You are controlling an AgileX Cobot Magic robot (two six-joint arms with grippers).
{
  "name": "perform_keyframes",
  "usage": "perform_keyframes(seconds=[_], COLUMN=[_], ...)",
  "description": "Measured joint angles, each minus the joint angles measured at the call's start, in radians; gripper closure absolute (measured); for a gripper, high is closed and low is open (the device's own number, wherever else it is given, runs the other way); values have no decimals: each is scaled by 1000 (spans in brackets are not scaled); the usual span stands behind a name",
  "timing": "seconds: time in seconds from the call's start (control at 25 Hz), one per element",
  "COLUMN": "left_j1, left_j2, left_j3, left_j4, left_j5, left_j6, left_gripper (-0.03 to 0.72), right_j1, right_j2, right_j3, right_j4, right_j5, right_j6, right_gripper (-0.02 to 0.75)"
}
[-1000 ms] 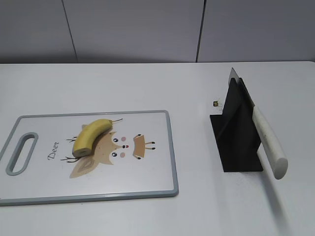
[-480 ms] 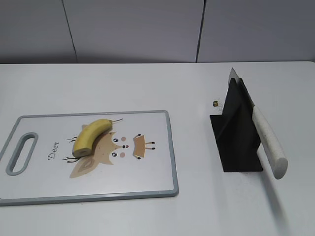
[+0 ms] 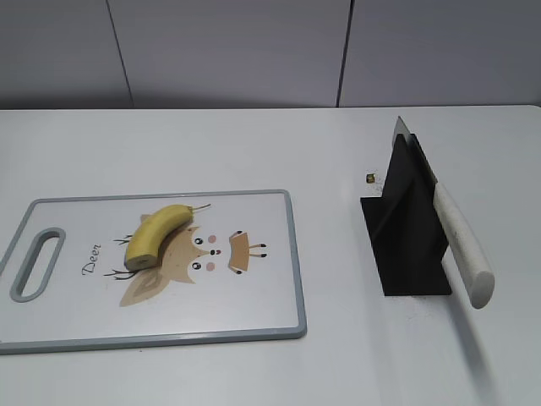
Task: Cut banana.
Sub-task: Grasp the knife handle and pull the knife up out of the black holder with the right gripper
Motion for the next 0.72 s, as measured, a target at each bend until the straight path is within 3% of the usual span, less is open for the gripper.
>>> perform_keyframes(seconds=[0.48, 0.72], left_j1=[0, 0], left_j2=[0, 0], left_j3=[0, 0], left_j4=[0, 0], left_j5=[0, 0], left_j6=[0, 0], left_gripper=[118, 119], right_j1=[1, 101], right_j2=[287, 354], right_j3=[-137, -149], right_j4=[16, 18], right_j5=[97, 97], right_j6=[41, 138], right_gripper=[147, 147])
